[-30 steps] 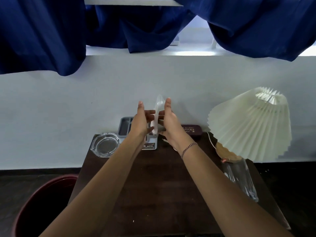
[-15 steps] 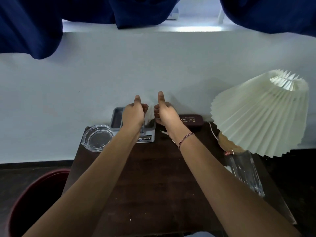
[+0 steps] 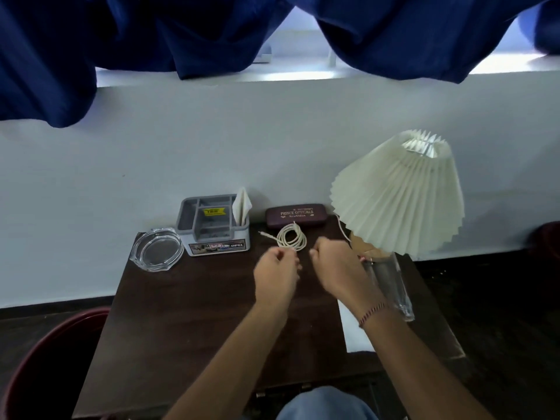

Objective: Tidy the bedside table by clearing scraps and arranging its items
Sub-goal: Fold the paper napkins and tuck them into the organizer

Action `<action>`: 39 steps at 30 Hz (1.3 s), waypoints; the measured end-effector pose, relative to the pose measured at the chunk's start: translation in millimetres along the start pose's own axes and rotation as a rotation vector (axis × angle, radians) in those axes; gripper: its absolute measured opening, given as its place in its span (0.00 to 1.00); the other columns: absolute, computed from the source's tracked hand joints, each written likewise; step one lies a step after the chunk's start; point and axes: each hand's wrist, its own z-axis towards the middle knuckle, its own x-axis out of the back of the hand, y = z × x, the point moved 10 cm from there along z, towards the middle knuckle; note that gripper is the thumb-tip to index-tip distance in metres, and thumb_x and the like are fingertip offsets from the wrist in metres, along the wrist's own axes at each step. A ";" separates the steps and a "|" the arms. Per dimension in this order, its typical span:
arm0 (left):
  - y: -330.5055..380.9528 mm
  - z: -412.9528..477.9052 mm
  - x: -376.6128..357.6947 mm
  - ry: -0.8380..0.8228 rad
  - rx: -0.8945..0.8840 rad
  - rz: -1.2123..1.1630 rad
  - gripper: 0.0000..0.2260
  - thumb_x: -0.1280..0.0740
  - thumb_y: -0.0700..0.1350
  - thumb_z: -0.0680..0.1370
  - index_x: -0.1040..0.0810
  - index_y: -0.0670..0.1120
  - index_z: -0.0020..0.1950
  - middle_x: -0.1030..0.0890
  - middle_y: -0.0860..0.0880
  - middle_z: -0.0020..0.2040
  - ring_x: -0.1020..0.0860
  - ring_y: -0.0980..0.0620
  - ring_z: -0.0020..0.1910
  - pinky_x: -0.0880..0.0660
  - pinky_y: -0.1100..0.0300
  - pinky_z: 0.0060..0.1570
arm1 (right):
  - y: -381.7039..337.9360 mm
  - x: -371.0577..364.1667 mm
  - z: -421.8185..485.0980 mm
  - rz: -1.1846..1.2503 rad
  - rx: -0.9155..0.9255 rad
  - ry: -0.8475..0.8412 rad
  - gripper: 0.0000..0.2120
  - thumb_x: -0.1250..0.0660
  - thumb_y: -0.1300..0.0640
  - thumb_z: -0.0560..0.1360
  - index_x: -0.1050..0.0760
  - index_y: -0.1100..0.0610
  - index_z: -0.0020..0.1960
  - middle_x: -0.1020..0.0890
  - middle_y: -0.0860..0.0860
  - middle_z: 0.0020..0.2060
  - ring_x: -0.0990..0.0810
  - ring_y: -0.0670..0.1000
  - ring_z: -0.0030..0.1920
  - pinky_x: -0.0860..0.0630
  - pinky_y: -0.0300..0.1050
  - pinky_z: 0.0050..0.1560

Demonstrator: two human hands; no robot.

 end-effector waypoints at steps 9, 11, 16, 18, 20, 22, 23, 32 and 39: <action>-74.7 -36.6 -30.0 -0.090 0.269 0.055 0.08 0.38 0.46 0.76 0.25 0.45 0.38 0.22 0.45 0.39 0.24 0.45 0.42 0.29 0.55 0.44 | 48.0 -47.1 -56.3 -0.026 -0.094 -0.125 0.10 0.44 0.65 0.76 0.30 0.62 0.57 0.23 0.58 0.57 0.22 0.56 0.56 0.26 0.46 0.53; -75.6 -39.8 -25.8 -0.078 0.268 0.085 0.07 0.38 0.47 0.76 0.25 0.45 0.41 0.22 0.45 0.43 0.23 0.44 0.45 0.28 0.54 0.48 | 45.9 -48.1 -58.2 0.030 -0.078 -0.099 0.10 0.44 0.64 0.77 0.29 0.62 0.56 0.23 0.57 0.56 0.22 0.55 0.55 0.27 0.44 0.52; -74.5 -42.3 -12.6 -0.046 0.238 0.141 0.08 0.39 0.46 0.76 0.25 0.48 0.38 0.21 0.48 0.40 0.24 0.49 0.41 0.29 0.56 0.44 | 34.0 -47.0 -57.5 0.237 -0.027 -0.076 0.10 0.41 0.62 0.75 0.24 0.58 0.53 0.23 0.55 0.55 0.22 0.54 0.53 0.29 0.41 0.49; -75.9 -41.7 -7.5 -0.022 0.243 0.154 0.05 0.39 0.46 0.75 0.27 0.49 0.39 0.22 0.49 0.41 0.24 0.52 0.40 0.29 0.58 0.41 | 38.4 -41.6 -56.0 0.201 -0.022 -0.015 0.12 0.42 0.66 0.75 0.26 0.57 0.55 0.25 0.54 0.57 0.24 0.53 0.55 0.29 0.42 0.52; -78.8 -39.6 -6.2 -0.014 0.248 0.145 0.04 0.39 0.45 0.75 0.28 0.49 0.41 0.23 0.49 0.42 0.25 0.53 0.40 0.28 0.58 0.41 | 47.8 -42.7 -56.6 0.121 -0.059 0.006 0.15 0.43 0.67 0.76 0.28 0.57 0.60 0.27 0.53 0.58 0.25 0.53 0.56 0.29 0.42 0.53; -84.5 -39.7 -10.8 -0.034 0.297 0.100 0.03 0.39 0.46 0.76 0.29 0.49 0.43 0.25 0.50 0.43 0.25 0.54 0.41 0.27 0.57 0.43 | 55.7 -46.3 -58.8 0.030 -0.109 0.010 0.15 0.43 0.67 0.76 0.30 0.59 0.62 0.28 0.54 0.59 0.25 0.54 0.57 0.28 0.43 0.55; -87.8 -41.5 -15.5 -0.056 0.342 0.058 0.04 0.38 0.47 0.77 0.30 0.48 0.44 0.25 0.49 0.44 0.25 0.54 0.42 0.26 0.56 0.42 | 58.2 -48.7 -59.8 -0.004 -0.126 0.003 0.15 0.43 0.67 0.76 0.31 0.59 0.62 0.28 0.55 0.59 0.25 0.55 0.57 0.27 0.44 0.55; -101.5 -34.4 -25.5 -0.077 0.428 -0.063 0.12 0.33 0.46 0.75 0.23 0.38 0.53 0.19 0.41 0.48 0.21 0.47 0.43 0.27 0.59 0.36 | 55.8 -67.7 -52.1 0.350 -0.175 -0.077 0.13 0.40 0.59 0.77 0.24 0.57 0.60 0.22 0.55 0.57 0.22 0.53 0.56 0.27 0.42 0.52; -61.7 -19.4 33.3 0.093 0.127 0.292 0.08 0.26 0.44 0.68 0.20 0.42 0.42 0.18 0.45 0.38 0.20 0.46 0.39 0.25 0.57 0.38 | 26.5 -56.9 -49.1 0.397 -0.125 0.007 0.07 0.31 0.57 0.71 0.24 0.54 0.49 0.25 0.50 0.48 0.24 0.49 0.47 0.30 0.40 0.43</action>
